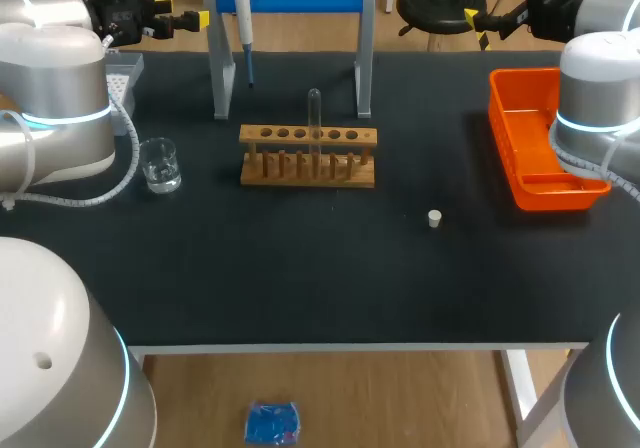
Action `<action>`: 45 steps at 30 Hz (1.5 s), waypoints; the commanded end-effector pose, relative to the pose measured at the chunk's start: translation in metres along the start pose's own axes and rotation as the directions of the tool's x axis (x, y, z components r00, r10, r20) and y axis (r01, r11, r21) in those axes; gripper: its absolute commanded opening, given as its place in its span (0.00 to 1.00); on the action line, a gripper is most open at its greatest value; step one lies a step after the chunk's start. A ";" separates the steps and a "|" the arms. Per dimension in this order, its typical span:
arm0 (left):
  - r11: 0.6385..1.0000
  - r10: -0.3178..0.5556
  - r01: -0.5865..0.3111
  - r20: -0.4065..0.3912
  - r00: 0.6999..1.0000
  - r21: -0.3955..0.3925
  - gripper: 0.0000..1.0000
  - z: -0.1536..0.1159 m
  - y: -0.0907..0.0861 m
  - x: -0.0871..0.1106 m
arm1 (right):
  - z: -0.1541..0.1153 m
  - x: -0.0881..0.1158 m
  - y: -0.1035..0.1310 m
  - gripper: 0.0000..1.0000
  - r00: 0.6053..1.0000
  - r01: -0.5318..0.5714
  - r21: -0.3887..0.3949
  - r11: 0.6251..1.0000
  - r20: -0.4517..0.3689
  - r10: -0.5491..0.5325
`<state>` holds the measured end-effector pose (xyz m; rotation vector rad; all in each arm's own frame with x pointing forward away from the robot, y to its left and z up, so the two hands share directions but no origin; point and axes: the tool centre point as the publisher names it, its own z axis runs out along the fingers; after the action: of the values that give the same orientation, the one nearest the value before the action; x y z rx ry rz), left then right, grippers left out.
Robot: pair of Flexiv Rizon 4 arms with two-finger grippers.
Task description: Invert the test tube, pick up the pipette, mount the tip to pipette, aspirate from beaker and dispense into the tube, eject the tip, return the pipette, and cap with the stopper.
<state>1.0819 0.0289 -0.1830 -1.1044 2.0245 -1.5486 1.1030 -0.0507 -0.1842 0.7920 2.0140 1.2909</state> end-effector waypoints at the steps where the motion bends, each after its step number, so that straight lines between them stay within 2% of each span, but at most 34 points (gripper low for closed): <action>1: 1.000 -0.001 0.001 -0.001 1.000 -0.001 1.00 0.000 0.000 0.000 | 0.000 0.000 0.000 1.00 1.000 0.000 0.000 1.000 0.000 0.000; 17: 1.000 -0.001 0.001 -0.001 1.000 -0.001 1.00 0.000 0.000 0.000 | 0.000 0.000 0.000 1.00 1.000 0.000 0.000 1.000 0.000 0.000; 19: 1.000 -0.001 0.001 -0.001 1.000 -0.001 1.00 0.000 0.000 0.000 | -0.015 0.014 0.008 1.00 0.997 -0.016 -0.027 0.999 -0.082 0.014; 21: 1.000 -0.001 0.001 -0.001 1.000 -0.001 1.00 0.000 0.000 0.000 | -0.031 0.033 0.010 1.00 0.990 0.009 -0.052 0.999 -0.137 -0.016; 25: 1.000 -0.001 0.001 -0.001 1.000 -0.001 1.00 0.000 0.000 0.000 | -0.061 0.073 0.005 1.00 0.958 0.030 -0.075 0.997 -0.281 -0.050; 31: 1.000 -0.001 0.001 -0.001 1.000 -0.001 1.00 0.000 0.000 0.000 | -0.098 0.128 -0.015 1.00 0.868 0.047 -0.123 0.991 -0.486 -0.101; 39: 1.000 -0.001 0.001 -0.001 1.000 -0.001 1.00 0.000 0.000 0.000 | -0.125 0.175 -0.034 1.00 0.756 0.050 -0.156 0.987 -0.639 -0.139; 42: 1.000 -0.001 0.001 -0.001 1.000 -0.001 1.00 0.000 0.000 0.000 | -0.132 0.188 -0.038 1.00 0.722 0.050 -0.169 0.984 -0.675 -0.153; 45: 1.000 -0.001 0.001 -0.001 1.000 -0.001 1.00 0.000 0.000 0.000 | -0.135 0.199 -0.043 1.00 0.704 0.050 -0.183 0.982 -0.691 -0.165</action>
<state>1.0818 0.0289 -0.1830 -1.1044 2.0244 -1.5486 0.8725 0.0197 -0.2119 0.0944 2.4230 1.8202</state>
